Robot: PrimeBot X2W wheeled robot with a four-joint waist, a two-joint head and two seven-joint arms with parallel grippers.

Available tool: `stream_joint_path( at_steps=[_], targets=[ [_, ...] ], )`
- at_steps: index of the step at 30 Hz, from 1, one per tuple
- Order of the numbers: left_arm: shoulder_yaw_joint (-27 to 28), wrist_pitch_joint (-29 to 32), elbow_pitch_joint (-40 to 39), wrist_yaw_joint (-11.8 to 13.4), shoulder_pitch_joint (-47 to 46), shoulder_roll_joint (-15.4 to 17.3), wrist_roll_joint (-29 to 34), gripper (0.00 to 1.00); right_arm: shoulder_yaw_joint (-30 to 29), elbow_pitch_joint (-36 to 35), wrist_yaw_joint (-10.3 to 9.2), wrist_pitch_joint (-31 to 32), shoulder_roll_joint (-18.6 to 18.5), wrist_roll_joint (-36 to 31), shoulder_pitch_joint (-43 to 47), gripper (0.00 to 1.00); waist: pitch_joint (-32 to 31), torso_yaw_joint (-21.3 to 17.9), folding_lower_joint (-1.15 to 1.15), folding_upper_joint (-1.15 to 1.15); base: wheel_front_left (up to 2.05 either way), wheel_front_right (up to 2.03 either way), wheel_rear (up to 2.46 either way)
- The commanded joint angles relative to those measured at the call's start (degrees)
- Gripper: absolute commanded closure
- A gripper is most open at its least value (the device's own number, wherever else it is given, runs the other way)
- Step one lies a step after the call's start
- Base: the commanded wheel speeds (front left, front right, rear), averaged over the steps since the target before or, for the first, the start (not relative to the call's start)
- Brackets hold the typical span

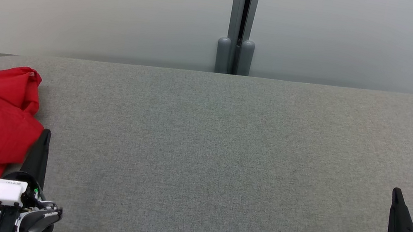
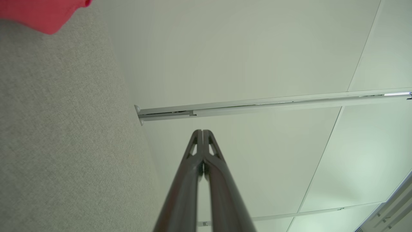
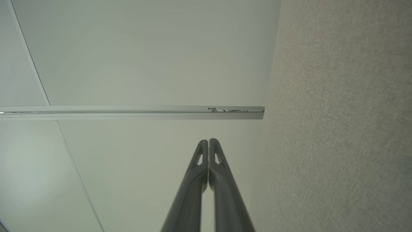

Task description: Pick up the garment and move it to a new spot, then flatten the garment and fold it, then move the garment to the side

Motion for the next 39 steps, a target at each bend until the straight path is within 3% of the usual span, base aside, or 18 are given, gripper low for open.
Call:
stream_joint_path(
  at_steps=[1,14,15,31,39],
  targets=[
    [0.1,0.0,0.0,-0.3,-0.8,0.2,0.1,1.00,0.0,0.0,0.36,0.2,-0.1,-0.2,-0.6,1.00,0.0,0.0,0.00,0.00,0.00,0.00,0.00],
    [0.1,0.0,0.0,-0.3,-0.8,0.2,0.1,1.00,0.0,0.0,0.36,0.2,-0.1,-0.2,-0.6,1.00,0.0,0.0,0.00,0.00,0.00,0.00,0.00],
    [0.0,0.0,0.0,0.0,0.0,0.0,0.0,0.00,0.0,0.0,0.00,0.0,0.0,0.0,0.0,0.00,0.0,0.0,0.00,0.00,0.00,0.00,0.00],
    [-3.9,-3.9,-0.9,0.0,-2.0,0.1,1.6,0.00,2.5,-1.3,0.03,-3.6,-0.4,-2.0,-0.6,0.00,0.2,0.0,0.00,0.00,0.00,0.00,0.00],
    [-5.2,-6.2,-2.3,0.0,-3.3,0.8,9.6,0.00,3.7,-1.7,0.07,-6.2,-2.0,-9.1,-1.5,0.00,0.2,0.1,0.00,0.00,0.00,0.00,0.00]
  ],
)
